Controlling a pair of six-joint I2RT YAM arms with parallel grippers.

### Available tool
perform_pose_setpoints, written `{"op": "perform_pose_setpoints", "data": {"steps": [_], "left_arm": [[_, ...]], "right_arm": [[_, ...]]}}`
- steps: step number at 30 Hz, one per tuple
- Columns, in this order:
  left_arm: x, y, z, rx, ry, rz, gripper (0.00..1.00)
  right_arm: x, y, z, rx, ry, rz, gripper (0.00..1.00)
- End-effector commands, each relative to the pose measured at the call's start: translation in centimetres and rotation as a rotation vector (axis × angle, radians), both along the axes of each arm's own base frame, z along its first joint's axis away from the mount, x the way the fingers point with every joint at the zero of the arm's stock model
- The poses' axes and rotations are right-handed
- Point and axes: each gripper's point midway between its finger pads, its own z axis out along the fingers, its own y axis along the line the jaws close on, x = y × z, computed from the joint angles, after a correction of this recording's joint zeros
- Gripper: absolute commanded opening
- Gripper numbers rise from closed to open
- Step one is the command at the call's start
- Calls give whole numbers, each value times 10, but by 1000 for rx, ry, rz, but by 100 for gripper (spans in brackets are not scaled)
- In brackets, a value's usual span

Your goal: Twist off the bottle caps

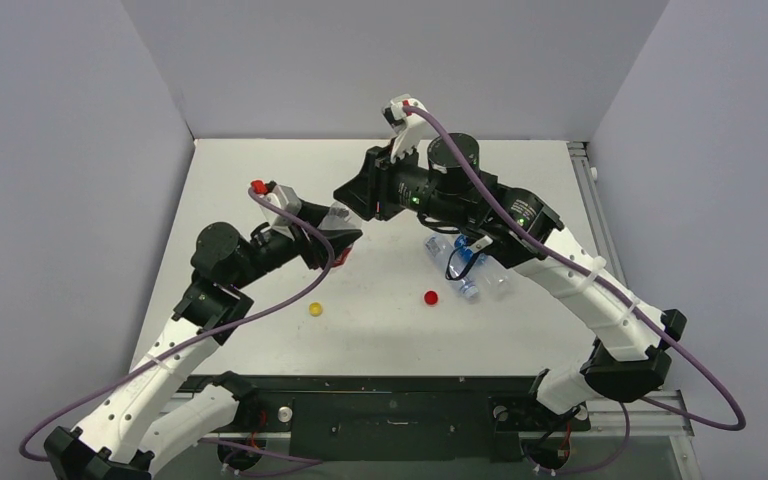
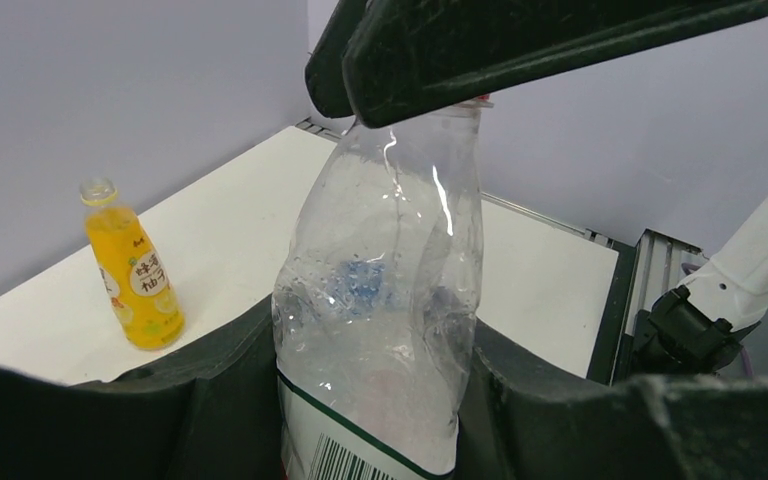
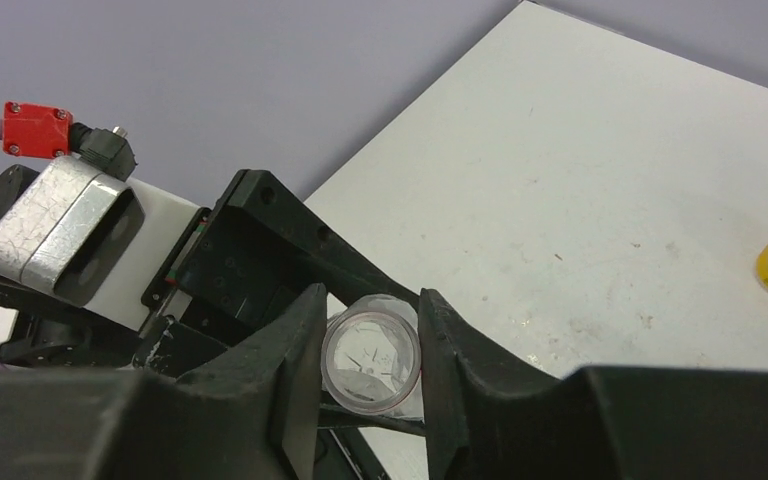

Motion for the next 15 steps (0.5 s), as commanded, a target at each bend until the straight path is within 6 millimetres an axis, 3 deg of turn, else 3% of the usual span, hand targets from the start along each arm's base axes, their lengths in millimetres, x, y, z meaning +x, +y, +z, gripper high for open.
{"op": "perform_pose_setpoints", "data": {"steps": [1, 3, 5, 10, 15], "left_arm": [[2, 5, 16, -30, -60, 29, 30], [4, 7, 11, -17, -42, 47, 83], [8, 11, 3, 8, -19, 82, 99], [15, 31, -29, 109, 14, 196, 97], [15, 71, -64, 207, 53, 382, 97]], "right_arm": [[-4, 4, -2, -3, 13, 14, 5], [4, 0, -7, -27, 2, -21, 0], [17, -8, -15, -73, -16, -77, 0], [60, -28, -43, -228, -96, -239, 0], [103, -33, -76, -345, -163, -342, 0]]}}
